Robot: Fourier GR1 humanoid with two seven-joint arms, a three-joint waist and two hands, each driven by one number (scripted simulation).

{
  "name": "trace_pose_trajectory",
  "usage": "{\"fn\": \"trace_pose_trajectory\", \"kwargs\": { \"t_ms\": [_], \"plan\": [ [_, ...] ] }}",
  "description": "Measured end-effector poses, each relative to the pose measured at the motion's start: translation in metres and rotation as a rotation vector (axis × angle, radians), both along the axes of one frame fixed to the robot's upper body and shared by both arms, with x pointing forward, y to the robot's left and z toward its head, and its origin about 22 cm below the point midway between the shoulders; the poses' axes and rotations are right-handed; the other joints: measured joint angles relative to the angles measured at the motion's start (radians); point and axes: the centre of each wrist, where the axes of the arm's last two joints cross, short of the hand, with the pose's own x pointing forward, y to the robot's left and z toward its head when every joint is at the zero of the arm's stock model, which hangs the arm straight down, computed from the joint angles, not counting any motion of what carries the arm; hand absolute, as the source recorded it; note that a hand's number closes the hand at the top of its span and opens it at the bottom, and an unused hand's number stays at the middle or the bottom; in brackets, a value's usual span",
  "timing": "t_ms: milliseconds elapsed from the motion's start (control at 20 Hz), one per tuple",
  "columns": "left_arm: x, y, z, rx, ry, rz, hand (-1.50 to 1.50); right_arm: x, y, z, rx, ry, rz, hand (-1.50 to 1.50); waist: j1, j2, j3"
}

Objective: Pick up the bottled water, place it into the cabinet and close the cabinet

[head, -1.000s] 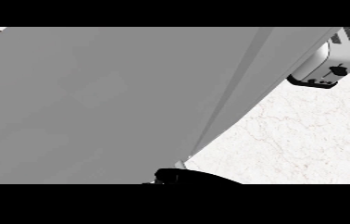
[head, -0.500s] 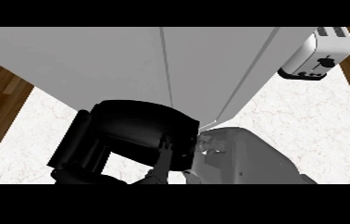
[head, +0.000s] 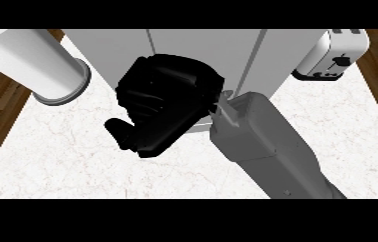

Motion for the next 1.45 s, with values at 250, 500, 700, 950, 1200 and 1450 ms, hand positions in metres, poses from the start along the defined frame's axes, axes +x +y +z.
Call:
{"fn": "trace_pose_trajectory", "kwargs": {
  "t_ms": [250, 500, 700, 950, 1200, 1450],
  "plan": [
    [-0.008, 0.005, -0.001, 0.004, 0.007, 0.013, -1.50, 0.029, -0.021, -0.015, 0.013, 0.008, -0.092, 1.50, -0.008, 0.000, 0.000],
    [-0.008, 0.001, -0.002, 0.001, 0.003, 0.002, -1.50, 0.041, -0.022, -0.021, 0.028, -0.068, -0.119, 1.50, -0.008, -0.005, -0.003],
    [-0.006, -0.002, -0.001, -0.004, -0.005, 0.000, -1.50, 0.047, -0.023, -0.025, 0.023, -0.147, -0.110, 1.50, -0.006, -0.010, -0.006],
    [-0.004, -0.001, 0.000, -0.004, -0.005, -0.012, -1.50, 0.050, -0.012, -0.024, 0.034, -0.188, -0.120, -1.50, -0.002, -0.009, -0.007],
    [0.003, -0.002, -0.001, -0.007, -0.007, -0.023, -1.50, 0.052, -0.005, -0.020, 0.031, -0.216, -0.151, -1.50, -0.002, -0.002, -0.010],
    [0.008, -0.006, -0.001, -0.001, -0.012, -0.042, -1.50, 0.052, -0.002, -0.018, 0.028, -0.239, -0.197, -1.50, 0.001, -0.002, -0.008]
  ]
}}
